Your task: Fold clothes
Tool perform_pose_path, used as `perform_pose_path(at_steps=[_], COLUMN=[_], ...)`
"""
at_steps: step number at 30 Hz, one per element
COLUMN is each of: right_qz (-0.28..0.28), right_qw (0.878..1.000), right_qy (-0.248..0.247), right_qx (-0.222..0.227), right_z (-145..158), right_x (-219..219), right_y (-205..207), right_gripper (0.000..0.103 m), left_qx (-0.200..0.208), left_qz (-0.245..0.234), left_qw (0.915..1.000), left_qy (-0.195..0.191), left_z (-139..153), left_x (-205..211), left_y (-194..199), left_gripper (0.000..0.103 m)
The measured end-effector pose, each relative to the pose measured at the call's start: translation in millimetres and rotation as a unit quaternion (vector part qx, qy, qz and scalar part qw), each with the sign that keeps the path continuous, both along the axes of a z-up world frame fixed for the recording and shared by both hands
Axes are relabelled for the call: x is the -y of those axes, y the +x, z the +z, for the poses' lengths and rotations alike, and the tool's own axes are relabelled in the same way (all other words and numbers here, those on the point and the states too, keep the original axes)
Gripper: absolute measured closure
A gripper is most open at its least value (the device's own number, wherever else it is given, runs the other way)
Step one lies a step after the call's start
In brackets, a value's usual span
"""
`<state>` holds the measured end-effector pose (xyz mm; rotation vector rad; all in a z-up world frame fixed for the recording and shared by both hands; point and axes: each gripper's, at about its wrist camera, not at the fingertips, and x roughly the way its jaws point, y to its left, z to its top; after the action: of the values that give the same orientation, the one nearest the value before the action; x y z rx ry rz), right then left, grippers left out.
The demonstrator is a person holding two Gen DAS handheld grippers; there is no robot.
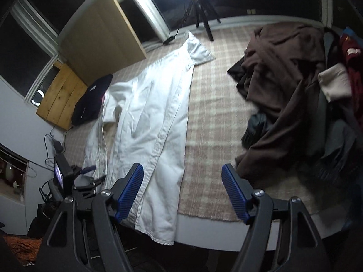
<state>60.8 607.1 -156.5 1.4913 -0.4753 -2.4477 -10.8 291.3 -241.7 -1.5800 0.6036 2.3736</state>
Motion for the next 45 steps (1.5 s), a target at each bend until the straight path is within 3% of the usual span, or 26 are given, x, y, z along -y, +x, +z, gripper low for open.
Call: perform_pose_path(at_steps=[2, 4, 6, 10, 17, 19, 22, 24, 25, 26, 28, 30, 32, 35, 37, 39, 42, 45], right_qz=[0.006, 0.010, 0.013, 0.020, 0.031, 0.036, 0.043, 0.046, 0.047, 0.047, 0.048, 0.049, 0.046, 0.038, 0.046, 0.067, 0.114, 0.148], right_qw=[1.000, 1.000, 1.000, 1.000, 0.999, 0.999, 0.999, 0.998, 0.998, 0.998, 0.998, 0.998, 0.998, 0.999, 0.999, 0.997, 0.993, 0.987], right_qy=[-0.002, -0.005, -0.006, -0.005, -0.006, -0.006, -0.005, -0.004, -0.003, -0.002, 0.003, 0.010, 0.024, 0.032, 0.020, 0.019, 0.018, 0.013], right_qx=[0.004, 0.006, 0.007, 0.012, 0.024, 0.029, 0.032, 0.033, 0.032, 0.032, 0.034, 0.030, 0.025, 0.020, 0.021, 0.022, 0.037, 0.057], right_z=[-4, -6, -8, -12, -22, -25, -26, -25, -24, -23, -23, -23, -25, -29, -35, -42, -58, -76], right_x=[3, 4, 7, 14, 27, 32, 38, 42, 44, 46, 49, 52, 52, 54, 59, 68, 82, 84], right_y=[-1, -3, -7, -15, -30, -35, -42, -47, -50, -52, -57, -59, -61, -64, -66, -64, -60, -58], right_gripper=[0.033, 0.033, 0.033, 0.033, 0.033, 0.033, 0.033, 0.033, 0.033, 0.033, 0.033, 0.033, 0.033, 0.033, 0.034, 0.041, 0.059, 0.060], left_qx=[0.002, 0.016, 0.021, 0.028, -0.012, -0.034, -0.065, -0.072, -0.067, -0.066, -0.073, -0.097, -0.104, -0.071, -0.038, -0.011, 0.006, 0.027], left_qz=[0.004, 0.005, 0.017, 0.048, 0.098, 0.129, 0.212, 0.293, 0.338, 0.360, 0.376, 0.362, 0.332, 0.242, 0.170, 0.112, 0.045, 0.015], left_qw=[0.9998, 0.9985, 0.9972, 0.9909, 0.9797, 0.9771, 0.9657, 0.9508, 0.9386, 0.9306, 0.9236, 0.9270, 0.9375, 0.9636, 0.9739, 0.9795, 0.9877, 0.9867], left_qy=[0.017, 0.052, 0.070, 0.123, 0.174, 0.166, 0.136, 0.071, 0.023, 0.006, 0.007, -0.001, 0.017, 0.090, 0.146, 0.167, 0.150, 0.159], left_z=[0, -1, 1, 15, 66, 79, 91, 85, 80, 79, 84, 95, 103, 98, 87, 74, 60, 54], left_x=[4, 10, 17, 41, 103, 133, 203, 256, 284, 303, 329, 323, 303, 250, 199, 148, 81, 30], left_y=[-2, -3, -4, -8, -5, -8, -25, -42, -52, -56, -59, -56, -52, -45, -36, -23, 1, 25], left_gripper=[0.060, 0.090, 0.096, 0.097, 0.098, 0.098, 0.094, 0.087, 0.088, 0.088, 0.087, 0.080, 0.075, 0.075, 0.074, 0.073, 0.074, 0.074])
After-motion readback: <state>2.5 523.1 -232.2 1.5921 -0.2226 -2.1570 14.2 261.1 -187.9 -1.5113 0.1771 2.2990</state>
